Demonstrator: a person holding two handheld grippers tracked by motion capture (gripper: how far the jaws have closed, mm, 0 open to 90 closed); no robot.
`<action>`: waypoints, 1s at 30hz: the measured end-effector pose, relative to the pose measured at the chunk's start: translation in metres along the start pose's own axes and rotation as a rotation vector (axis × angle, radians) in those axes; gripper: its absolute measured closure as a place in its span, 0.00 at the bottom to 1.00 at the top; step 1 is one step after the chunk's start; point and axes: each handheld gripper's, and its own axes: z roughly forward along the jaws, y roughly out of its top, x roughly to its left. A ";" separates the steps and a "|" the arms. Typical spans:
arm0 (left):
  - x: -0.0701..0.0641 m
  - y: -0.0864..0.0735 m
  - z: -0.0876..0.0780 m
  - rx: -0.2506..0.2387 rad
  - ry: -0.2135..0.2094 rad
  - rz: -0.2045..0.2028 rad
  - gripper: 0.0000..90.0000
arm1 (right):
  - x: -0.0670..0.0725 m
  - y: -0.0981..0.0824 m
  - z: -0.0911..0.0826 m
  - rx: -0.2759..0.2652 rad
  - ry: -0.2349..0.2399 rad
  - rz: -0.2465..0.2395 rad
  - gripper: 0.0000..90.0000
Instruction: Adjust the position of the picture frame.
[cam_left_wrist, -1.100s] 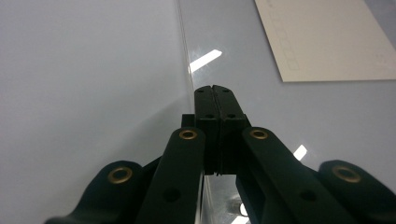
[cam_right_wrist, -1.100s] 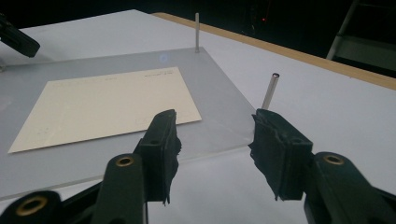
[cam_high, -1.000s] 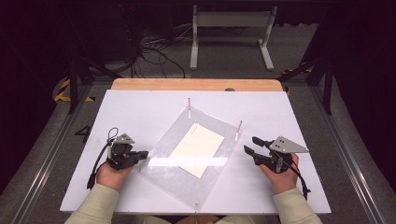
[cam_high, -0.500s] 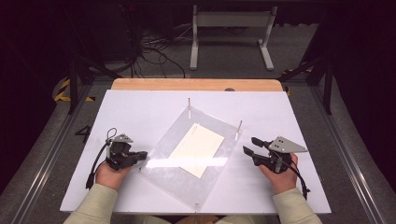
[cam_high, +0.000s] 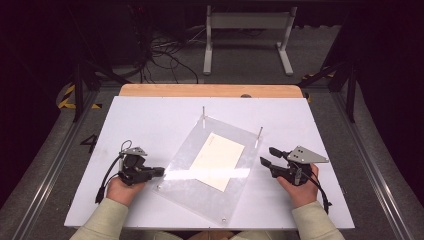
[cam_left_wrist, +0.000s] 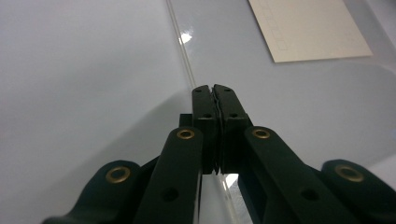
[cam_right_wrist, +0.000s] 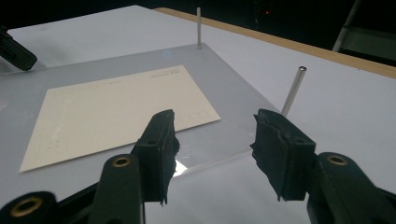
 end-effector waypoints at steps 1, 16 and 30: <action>-0.003 0.000 0.002 0.001 -0.005 0.009 0.98 | 0.000 0.000 0.000 0.000 -0.001 0.001 0.53; -0.035 0.002 0.024 0.035 -0.124 0.082 0.98 | -0.017 0.003 -0.001 0.057 -0.091 0.103 0.66; -0.045 0.001 0.012 -0.043 -0.074 0.155 0.91 | -0.059 0.031 0.034 0.107 -0.170 0.187 0.68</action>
